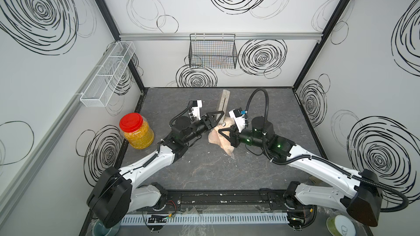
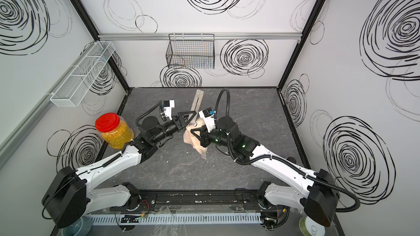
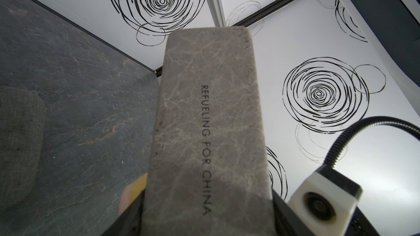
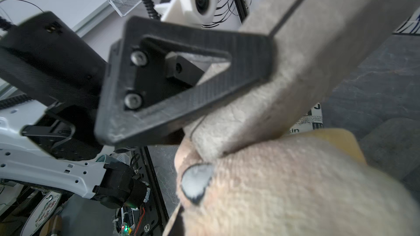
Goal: Wipe the eyeglass case
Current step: Wipe the dirt from the eyeglass case.
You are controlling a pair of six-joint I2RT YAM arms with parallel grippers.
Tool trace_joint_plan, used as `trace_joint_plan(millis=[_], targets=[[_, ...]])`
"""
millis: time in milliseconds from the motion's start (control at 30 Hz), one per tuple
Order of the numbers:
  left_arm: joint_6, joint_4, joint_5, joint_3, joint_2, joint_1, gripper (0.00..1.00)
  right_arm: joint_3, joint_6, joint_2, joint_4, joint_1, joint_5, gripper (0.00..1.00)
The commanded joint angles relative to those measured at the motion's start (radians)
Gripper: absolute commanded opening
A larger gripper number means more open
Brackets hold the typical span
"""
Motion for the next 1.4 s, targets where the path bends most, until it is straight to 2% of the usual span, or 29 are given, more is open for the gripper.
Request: trace_joint_plan(millis=[0,67,233,333,400,567,700,833,967,1033,1200,1300,1367], targets=[[-0.008,0.068,0.017,0.021,-0.062,-0.008,0.54,0.012,0.005,-0.002,-0.003,0.006,0.119,0.03],[-0.007,0.060,0.012,0.017,-0.075,-0.010,0.55,0.020,-0.005,-0.012,0.008,0.006,0.098,0.03],[-0.003,0.060,0.003,0.008,-0.091,-0.010,0.55,0.017,0.009,-0.036,0.139,0.006,-0.074,0.04],[0.000,0.061,0.005,0.006,-0.092,-0.011,0.54,0.014,0.023,-0.027,0.178,0.009,-0.126,0.04],[0.004,0.064,0.009,0.006,-0.091,-0.014,0.54,0.012,0.023,-0.011,0.165,0.009,-0.092,0.04],[0.012,0.062,0.011,0.009,-0.095,-0.017,0.54,0.074,0.047,0.063,-0.055,0.005,0.145,0.02],[0.021,0.047,0.006,0.007,-0.100,-0.017,0.54,0.093,0.031,0.062,-0.075,0.000,0.067,0.02],[0.020,0.053,0.002,0.000,-0.099,-0.017,0.55,0.053,0.016,-0.006,0.051,-0.001,-0.058,0.04],[0.015,0.065,0.003,0.000,-0.092,-0.020,0.55,-0.009,0.039,-0.062,0.182,-0.001,-0.115,0.05],[0.010,0.074,0.003,-0.002,-0.089,-0.020,0.55,-0.011,0.041,-0.060,0.172,-0.001,-0.088,0.05],[0.005,0.077,0.006,-0.003,-0.088,-0.027,0.55,0.089,0.026,0.031,-0.089,-0.001,0.108,0.03],[0.009,0.071,0.002,-0.008,-0.092,-0.028,0.55,0.115,0.030,0.052,-0.137,-0.002,0.131,0.03],[0.009,0.072,0.003,-0.007,-0.092,-0.028,0.55,0.103,0.031,0.047,-0.099,-0.003,0.085,0.04]])
